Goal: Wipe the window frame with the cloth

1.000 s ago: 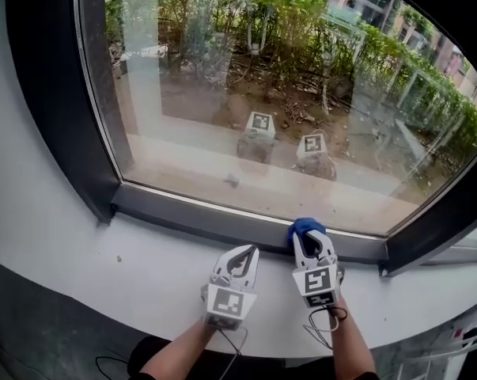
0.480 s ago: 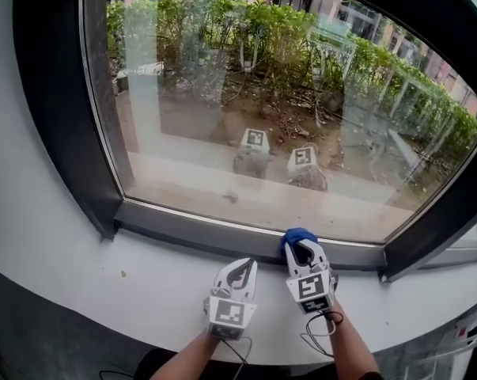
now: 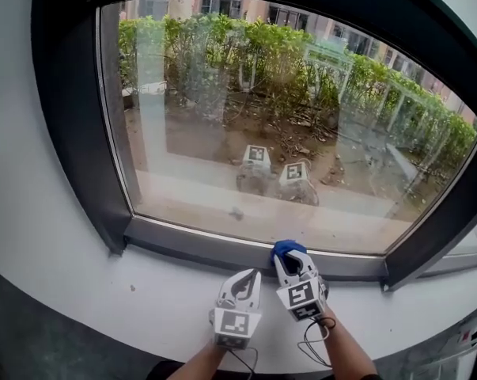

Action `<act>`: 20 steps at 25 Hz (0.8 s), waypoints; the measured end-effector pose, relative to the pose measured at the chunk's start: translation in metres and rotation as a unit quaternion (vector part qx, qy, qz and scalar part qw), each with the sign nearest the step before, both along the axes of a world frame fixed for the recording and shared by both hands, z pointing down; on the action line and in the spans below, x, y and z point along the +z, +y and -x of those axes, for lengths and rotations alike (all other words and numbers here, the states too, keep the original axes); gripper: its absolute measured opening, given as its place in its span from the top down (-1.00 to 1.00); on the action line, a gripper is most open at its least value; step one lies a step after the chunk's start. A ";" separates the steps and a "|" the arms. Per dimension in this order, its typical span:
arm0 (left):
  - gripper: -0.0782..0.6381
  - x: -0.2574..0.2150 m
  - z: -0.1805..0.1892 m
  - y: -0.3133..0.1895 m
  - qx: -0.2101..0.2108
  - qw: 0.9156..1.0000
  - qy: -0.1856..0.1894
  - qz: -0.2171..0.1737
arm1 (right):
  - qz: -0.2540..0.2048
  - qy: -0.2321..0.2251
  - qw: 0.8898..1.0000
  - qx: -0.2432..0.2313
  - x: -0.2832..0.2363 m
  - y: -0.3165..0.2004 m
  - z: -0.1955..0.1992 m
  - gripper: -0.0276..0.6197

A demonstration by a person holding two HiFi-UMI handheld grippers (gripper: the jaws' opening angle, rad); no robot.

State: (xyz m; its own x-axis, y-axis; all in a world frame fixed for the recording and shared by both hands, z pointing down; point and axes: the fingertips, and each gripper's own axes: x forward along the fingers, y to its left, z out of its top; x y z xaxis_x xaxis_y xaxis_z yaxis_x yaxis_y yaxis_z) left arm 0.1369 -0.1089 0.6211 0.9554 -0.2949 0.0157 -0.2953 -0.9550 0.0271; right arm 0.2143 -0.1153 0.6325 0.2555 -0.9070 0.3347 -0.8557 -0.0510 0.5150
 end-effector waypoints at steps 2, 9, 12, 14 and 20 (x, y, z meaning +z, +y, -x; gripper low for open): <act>0.77 -0.001 0.001 -0.004 -0.005 1.000 0.002 -0.004 | 0.006 0.006 1.000 -0.003 0.001 -0.006 0.004 0.84; 0.77 -0.005 0.016 -0.036 -0.040 0.999 0.016 -0.012 | 0.015 0.011 1.000 -0.023 0.001 -0.036 0.029 0.84; 0.77 -0.006 0.020 -0.039 -0.051 0.999 0.014 -0.007 | 0.019 0.014 0.999 -0.026 0.000 -0.036 0.033 0.84; 0.77 -0.009 0.020 -0.037 -0.055 0.998 0.013 -0.009 | 0.020 0.016 0.999 -0.028 -0.001 -0.034 0.032 0.84; 0.77 -0.005 0.029 -0.045 -0.054 0.999 0.009 -0.001 | 0.026 0.021 0.999 -0.030 -0.003 -0.043 0.043 0.84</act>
